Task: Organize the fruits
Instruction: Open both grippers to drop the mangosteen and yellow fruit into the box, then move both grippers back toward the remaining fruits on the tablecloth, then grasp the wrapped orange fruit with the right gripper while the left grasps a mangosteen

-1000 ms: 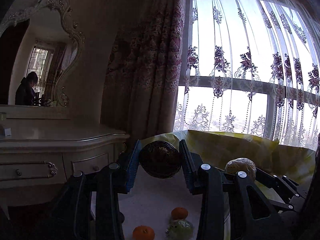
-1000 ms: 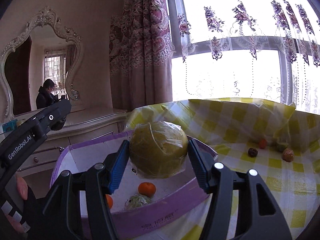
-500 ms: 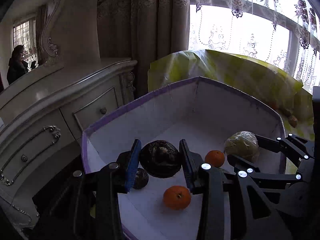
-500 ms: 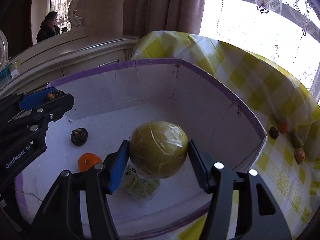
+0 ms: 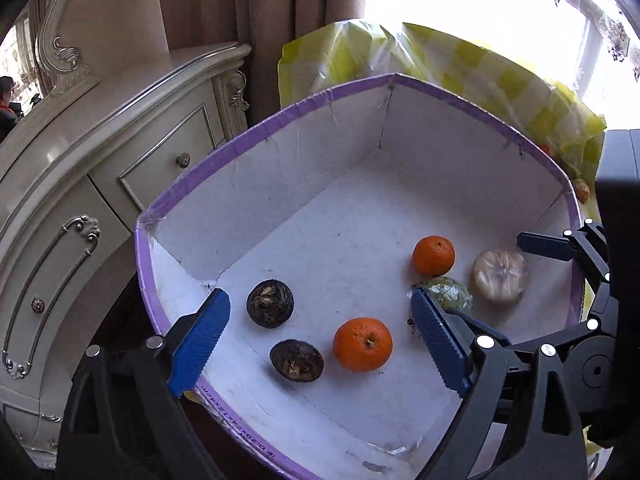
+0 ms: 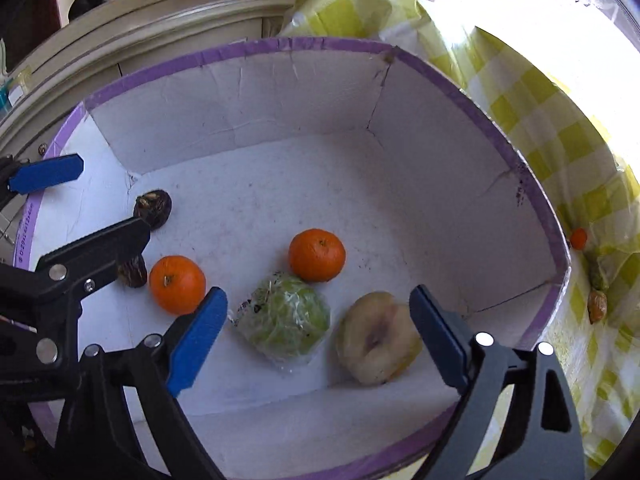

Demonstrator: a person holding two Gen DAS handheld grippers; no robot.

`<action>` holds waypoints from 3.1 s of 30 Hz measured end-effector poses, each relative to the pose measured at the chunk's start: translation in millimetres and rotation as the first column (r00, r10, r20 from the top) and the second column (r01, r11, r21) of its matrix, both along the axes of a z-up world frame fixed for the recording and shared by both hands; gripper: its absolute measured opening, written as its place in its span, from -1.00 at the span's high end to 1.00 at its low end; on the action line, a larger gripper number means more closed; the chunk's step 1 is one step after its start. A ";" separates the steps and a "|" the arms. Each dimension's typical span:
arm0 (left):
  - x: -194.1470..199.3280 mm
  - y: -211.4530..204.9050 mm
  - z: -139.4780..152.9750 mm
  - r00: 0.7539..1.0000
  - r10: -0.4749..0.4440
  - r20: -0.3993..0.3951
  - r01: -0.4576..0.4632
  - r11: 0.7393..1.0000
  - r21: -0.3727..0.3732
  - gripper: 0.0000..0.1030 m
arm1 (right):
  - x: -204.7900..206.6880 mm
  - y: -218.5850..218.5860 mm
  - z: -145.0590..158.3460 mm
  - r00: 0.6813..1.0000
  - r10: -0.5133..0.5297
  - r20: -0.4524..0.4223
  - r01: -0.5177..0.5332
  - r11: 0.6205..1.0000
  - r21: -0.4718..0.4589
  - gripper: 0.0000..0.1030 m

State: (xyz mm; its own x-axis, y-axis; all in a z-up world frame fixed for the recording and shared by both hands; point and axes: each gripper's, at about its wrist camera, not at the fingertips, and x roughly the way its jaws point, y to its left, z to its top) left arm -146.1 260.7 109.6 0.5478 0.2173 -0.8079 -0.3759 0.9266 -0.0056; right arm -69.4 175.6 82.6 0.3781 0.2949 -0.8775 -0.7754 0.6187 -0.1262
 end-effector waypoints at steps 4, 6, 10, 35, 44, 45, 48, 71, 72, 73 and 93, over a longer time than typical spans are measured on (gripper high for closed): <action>6.4 3.7 -0.6 0.998 -0.010 -0.060 0.008 1.000 -0.025 -0.73 | -2.5 7.0 -5.2 0.999 0.036 -0.024 -0.038 0.996 -0.084 -0.89; 6.5 4.2 -1.4 0.998 -0.009 -0.070 0.007 0.999 -0.040 -0.78 | -1.6 4.3 -1.3 0.999 0.035 -0.035 -0.037 0.998 -0.054 -0.89; 9.3 4.4 -0.2 0.996 0.005 -0.089 -0.009 0.998 -0.055 -0.78 | 0.6 -11.2 9.1 1.000 0.015 -0.028 -0.013 0.998 0.054 -0.89; 107.1 -253.9 -50.8 0.876 -0.441 0.196 0.458 0.888 -0.045 -0.78 | 53.5 -379.0 -89.7 0.482 -0.875 0.027 0.857 0.478 0.190 -0.97; 118.3 -265.9 -64.9 0.875 -0.441 0.198 0.460 0.886 -0.056 -0.78 | 55.8 -386.6 -91.8 0.497 -0.867 -0.039 0.851 0.478 0.216 -0.97; 117.3 -264.5 -62.8 0.876 -0.436 0.205 0.456 0.888 -0.055 -0.78 | 55.6 -386.8 -91.8 0.497 -0.867 -0.039 0.851 0.478 0.216 -0.97; 114.2 -258.5 -58.3 0.880 -0.422 0.219 0.445 0.893 -0.066 -0.78 | 55.4 -386.8 -92.1 0.497 -0.867 -0.039 0.851 0.478 0.217 -0.97; 113.1 -239.7 -82.2 0.902 -0.391 0.183 0.418 0.898 -0.139 -0.78 | 56.5 -386.9 -92.1 0.498 -0.866 -0.039 0.850 0.479 0.217 -0.97; 112.1 -238.2 -82.4 0.903 -0.389 0.185 0.417 0.897 -0.147 -0.78 | 56.6 -386.9 -92.1 0.498 -0.866 -0.039 0.850 0.479 0.217 -0.97; 110.8 -237.0 -82.5 0.903 -0.387 0.187 0.416 0.896 -0.153 -0.78 | 56.6 -386.1 -91.9 0.498 -0.866 -0.038 0.851 0.479 0.217 -0.97; 158.4 -264.5 -75.1 0.897 -0.412 0.163 0.413 0.910 0.032 -0.78 | 63.4 -385.8 -92.4 0.483 -0.875 -0.042 0.859 0.464 0.218 -0.97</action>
